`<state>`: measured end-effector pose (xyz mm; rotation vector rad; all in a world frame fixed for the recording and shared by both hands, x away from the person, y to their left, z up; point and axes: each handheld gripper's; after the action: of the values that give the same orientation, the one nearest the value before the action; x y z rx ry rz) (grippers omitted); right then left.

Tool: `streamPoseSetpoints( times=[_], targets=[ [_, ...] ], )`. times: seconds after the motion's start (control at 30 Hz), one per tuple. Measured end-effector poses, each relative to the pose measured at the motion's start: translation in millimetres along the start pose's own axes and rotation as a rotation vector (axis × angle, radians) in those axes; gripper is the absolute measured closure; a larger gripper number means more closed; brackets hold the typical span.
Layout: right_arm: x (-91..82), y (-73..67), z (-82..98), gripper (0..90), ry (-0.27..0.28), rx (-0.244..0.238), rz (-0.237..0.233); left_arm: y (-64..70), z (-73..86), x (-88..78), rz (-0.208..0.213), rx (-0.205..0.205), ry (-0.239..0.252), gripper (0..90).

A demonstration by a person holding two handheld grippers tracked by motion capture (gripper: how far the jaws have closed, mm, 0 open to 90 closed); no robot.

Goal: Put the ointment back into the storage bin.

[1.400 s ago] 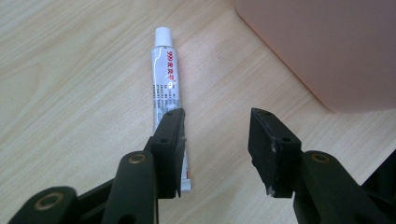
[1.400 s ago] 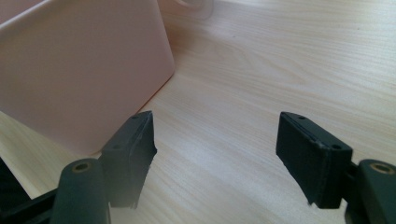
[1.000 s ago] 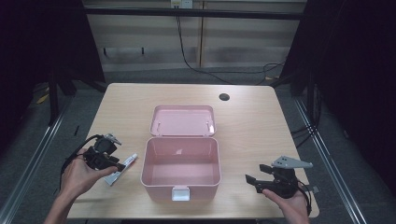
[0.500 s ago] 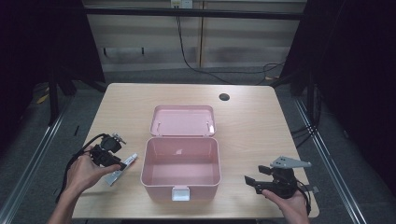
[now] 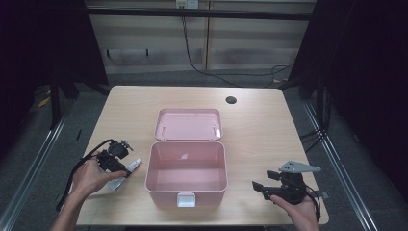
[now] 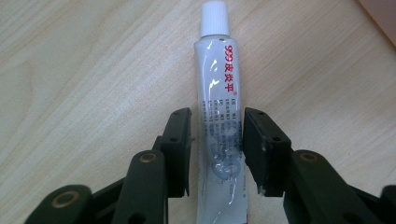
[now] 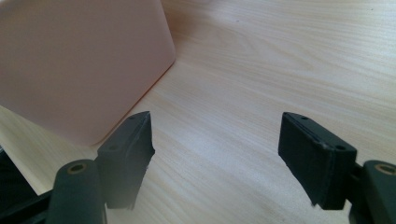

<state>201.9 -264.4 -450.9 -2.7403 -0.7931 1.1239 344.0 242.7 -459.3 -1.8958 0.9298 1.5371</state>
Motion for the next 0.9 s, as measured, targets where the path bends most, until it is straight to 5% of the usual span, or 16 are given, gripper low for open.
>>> streamPoseSetpoints(
  times=[0.13,0.73,0.9],
  targets=[
    [0.3,0.0,0.0,25.8,-0.003,0.0,0.0,1.3,-0.5,2.4,0.001,0.006,0.006,68.5],
    [1.1,-0.3,0.1,25.6,-0.011,0.001,-0.002,1.6,4.0,6.5,-0.009,0.017,0.03,68.5],
    [1.2,-0.4,0.1,25.7,-0.013,-0.001,-0.004,1.8,4.2,7.1,-0.007,-0.007,0.041,69.2]
  ],
)
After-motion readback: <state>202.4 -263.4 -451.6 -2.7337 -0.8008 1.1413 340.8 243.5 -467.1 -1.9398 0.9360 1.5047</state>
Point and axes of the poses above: each handheld gripper's, and its own axes: x roughly forward along the jaws, z roughly out of its underside, y roughly to its right, and after that the axes turned 5 degrees about x, right-handed
